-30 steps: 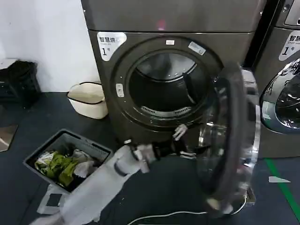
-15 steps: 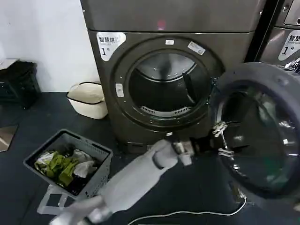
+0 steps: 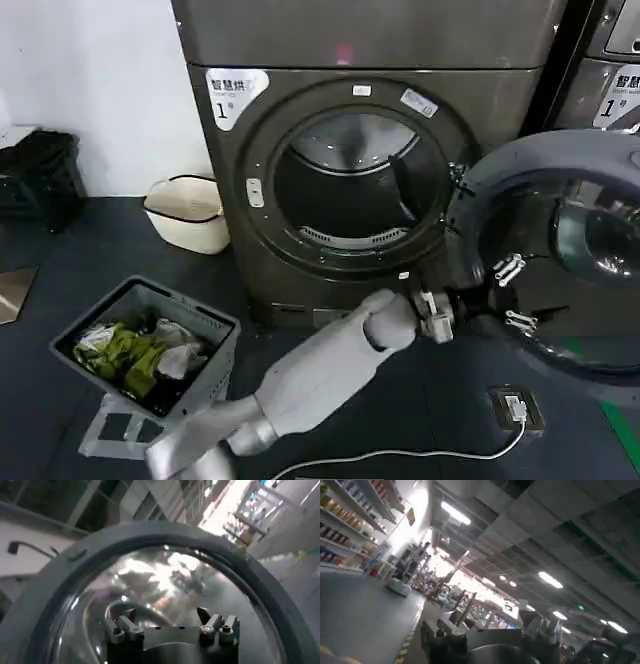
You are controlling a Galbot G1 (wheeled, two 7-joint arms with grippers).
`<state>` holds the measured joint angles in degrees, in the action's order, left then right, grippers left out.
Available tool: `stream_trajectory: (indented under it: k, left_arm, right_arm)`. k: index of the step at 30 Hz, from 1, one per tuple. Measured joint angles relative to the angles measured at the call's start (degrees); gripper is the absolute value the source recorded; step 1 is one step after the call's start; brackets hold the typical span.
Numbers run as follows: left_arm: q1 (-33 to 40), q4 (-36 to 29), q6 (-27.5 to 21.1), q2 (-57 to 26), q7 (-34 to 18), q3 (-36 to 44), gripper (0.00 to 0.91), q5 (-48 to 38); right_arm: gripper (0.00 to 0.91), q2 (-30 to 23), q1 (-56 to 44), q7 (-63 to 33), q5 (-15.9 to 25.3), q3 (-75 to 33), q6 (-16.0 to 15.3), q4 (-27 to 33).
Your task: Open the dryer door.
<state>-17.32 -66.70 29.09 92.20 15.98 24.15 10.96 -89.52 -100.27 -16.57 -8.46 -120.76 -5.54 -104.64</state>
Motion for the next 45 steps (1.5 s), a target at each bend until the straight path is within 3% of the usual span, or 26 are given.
stream_trajectory:
  k: [23, 32, 40, 45]
  left_arm:
    - [1.2, 1.3, -1.7, 0.0, 0.1, 0.0, 0.907, -1.1]
    - [-1.1, -11.0, -9.3, -0.8, 0.0, 4.2, 0.907, -10.7]
    - [-4.6, -26.6, -17.8, -20.3, -1.3, 5.3, 0.907, -20.3]
    - [-7.5, -35.5, -20.2, -30.7, -2.7, 3.7, 0.907, -23.2]
  right_arm:
    - [0.907, 0.1, 0.6, 0.2, 0.2, 0.5, -0.6, -0.3]
    - [0.907, 1.0, 0.4, 0.3, 0.1, 0.4, -4.7, -0.6]
    - [0.907, 1.3, 1.1, 1.1, -0.1, 1.6, -4.7, -0.6]
    - [0.907, 1.4, 1.8, 1.2, -0.2, 2.6, -3.8, -0.6]
